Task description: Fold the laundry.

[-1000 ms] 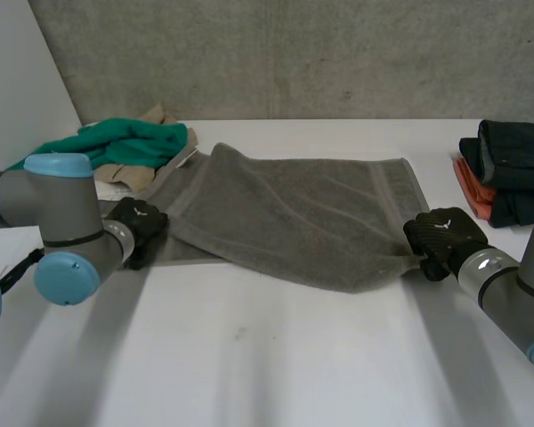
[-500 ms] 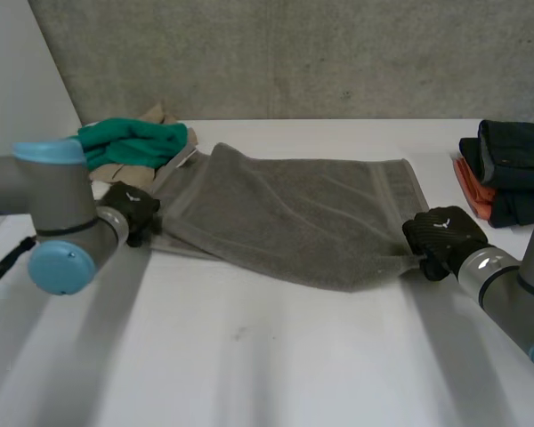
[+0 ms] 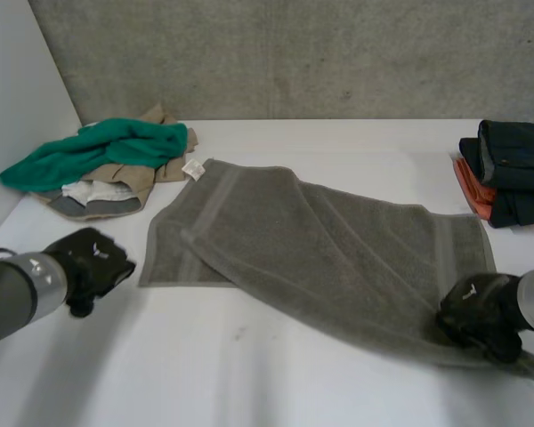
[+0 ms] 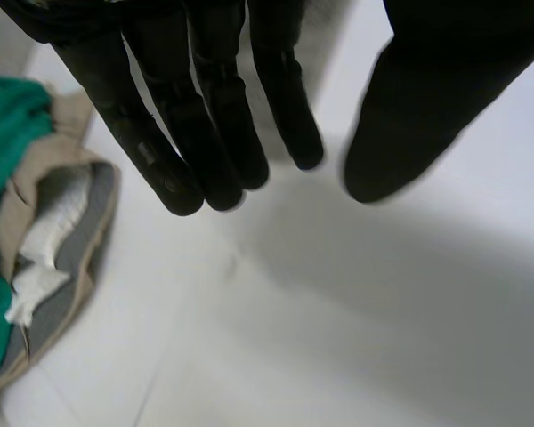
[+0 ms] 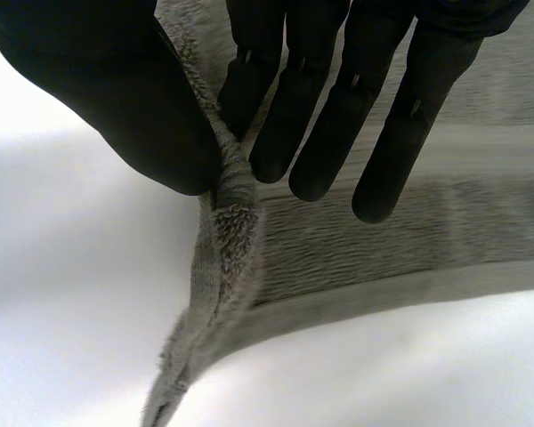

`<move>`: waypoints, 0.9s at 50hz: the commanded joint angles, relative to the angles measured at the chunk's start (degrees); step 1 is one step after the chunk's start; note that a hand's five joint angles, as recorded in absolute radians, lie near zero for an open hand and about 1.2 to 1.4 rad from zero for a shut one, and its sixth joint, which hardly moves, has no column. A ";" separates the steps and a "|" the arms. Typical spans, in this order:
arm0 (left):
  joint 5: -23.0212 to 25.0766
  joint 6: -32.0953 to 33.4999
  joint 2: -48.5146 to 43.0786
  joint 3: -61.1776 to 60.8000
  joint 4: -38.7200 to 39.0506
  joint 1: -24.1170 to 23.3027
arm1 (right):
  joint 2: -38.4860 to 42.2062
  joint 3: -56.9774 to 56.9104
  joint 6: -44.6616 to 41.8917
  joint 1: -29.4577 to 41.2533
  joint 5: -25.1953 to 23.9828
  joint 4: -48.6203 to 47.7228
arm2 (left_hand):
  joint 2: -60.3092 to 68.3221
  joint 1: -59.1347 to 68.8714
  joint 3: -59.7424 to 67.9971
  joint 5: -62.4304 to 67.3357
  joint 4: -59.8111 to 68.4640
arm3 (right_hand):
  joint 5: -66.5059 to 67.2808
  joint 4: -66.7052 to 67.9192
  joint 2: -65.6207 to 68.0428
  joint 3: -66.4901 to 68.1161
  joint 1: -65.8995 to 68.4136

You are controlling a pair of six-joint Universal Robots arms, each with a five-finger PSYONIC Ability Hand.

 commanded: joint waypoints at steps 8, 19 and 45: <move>6.91 -26.31 -16.22 12.39 6.00 -2.65 | 5.41 -5.65 38.86 0.18 0.76 -24.85 | -36.44 -28.91 -36.18 -36.30 -36.41 | 12.65 11.44 12.82 11.83 15.82; 2.26 -26.04 -22.73 16.70 8.73 -3.88 | 8.40 -6.27 45.84 -0.88 5.68 -32.78 | -20.77 -13.24 -20.51 -20.63 -20.74 | 12.65 11.44 12.82 11.83 15.82; -2.05 -18.93 -28.01 18.55 15.94 -8.19 | 10.16 -6.71 45.84 -0.09 3.75 -32.08 | -25.31 -17.78 -25.05 -25.17 -25.28 | 12.65 11.44 12.82 11.83 15.82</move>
